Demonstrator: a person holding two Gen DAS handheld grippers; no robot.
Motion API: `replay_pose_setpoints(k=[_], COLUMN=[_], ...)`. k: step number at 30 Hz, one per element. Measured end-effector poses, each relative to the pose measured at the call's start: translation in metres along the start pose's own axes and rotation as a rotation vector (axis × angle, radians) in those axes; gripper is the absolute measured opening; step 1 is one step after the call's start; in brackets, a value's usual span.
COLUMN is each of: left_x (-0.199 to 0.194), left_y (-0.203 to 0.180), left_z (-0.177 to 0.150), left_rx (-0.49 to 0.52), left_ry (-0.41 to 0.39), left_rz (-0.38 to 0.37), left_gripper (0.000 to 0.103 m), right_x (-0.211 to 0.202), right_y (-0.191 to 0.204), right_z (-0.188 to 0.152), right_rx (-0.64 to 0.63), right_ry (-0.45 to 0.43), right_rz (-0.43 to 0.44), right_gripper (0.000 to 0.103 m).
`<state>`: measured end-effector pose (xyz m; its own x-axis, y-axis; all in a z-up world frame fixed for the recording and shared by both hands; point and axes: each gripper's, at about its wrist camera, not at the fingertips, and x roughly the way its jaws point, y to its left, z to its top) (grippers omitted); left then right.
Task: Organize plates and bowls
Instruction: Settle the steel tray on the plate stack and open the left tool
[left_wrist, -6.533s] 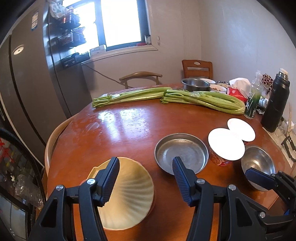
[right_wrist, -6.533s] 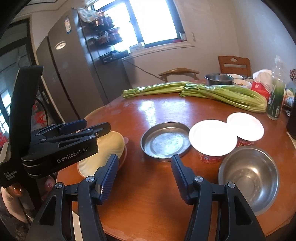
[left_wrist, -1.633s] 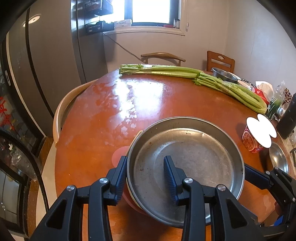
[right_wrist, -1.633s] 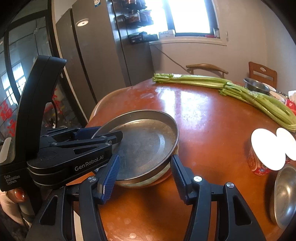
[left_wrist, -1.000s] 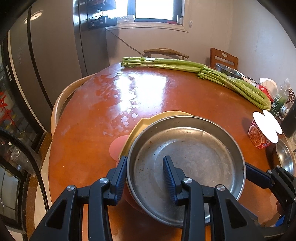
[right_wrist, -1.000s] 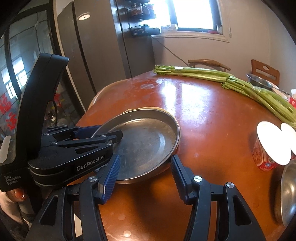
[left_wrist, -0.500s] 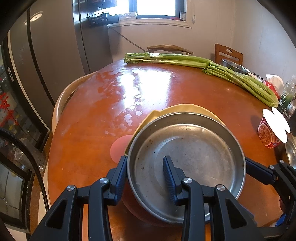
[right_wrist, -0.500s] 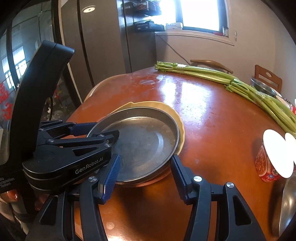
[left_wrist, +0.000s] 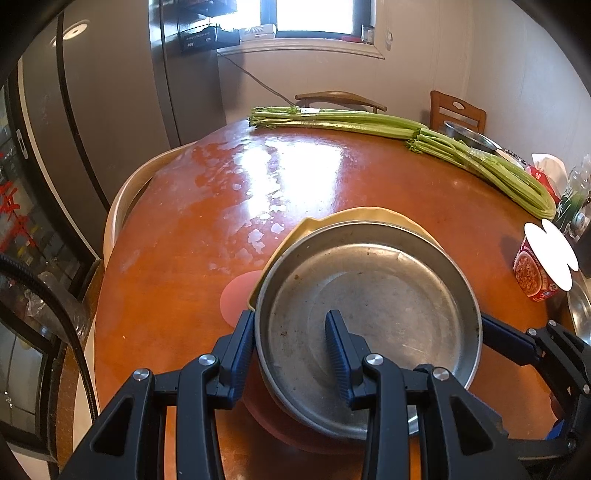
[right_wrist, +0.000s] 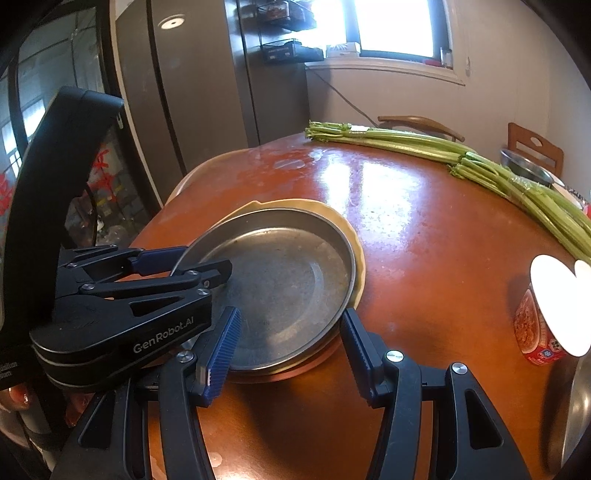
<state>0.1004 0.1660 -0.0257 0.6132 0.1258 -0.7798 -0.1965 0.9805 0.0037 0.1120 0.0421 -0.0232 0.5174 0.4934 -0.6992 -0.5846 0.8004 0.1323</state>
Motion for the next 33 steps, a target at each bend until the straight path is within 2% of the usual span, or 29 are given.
replay_pose_setpoints(k=[12,19,23,33], left_x=[-0.015,-0.031,-0.046,-0.055], left_y=[0.005,0.008,0.011,0.018], left_z=[-0.001,-0.007,-0.007,-0.014], left_rx=[-0.019,-0.029,-0.041,-0.075], left_ry=[-0.032,-0.07,-0.117,-0.115], left_rz=[-0.021,-0.029,-0.039,-0.016], left_gripper=[0.038,0.039,0.039,0.039], right_x=[-0.002,-0.001,-0.006,-0.011], right_y=[0.0,0.002,0.003,0.005], right_z=[-0.002,-0.005,-0.006,-0.001], right_rx=[0.011,0.011,0.009,-0.007], right_ry=[-0.002,-0.014,-0.022,-0.046], right_rz=[0.006,0.01,0.004,-0.027], right_gripper=[0.059,0.058,0.058,0.059])
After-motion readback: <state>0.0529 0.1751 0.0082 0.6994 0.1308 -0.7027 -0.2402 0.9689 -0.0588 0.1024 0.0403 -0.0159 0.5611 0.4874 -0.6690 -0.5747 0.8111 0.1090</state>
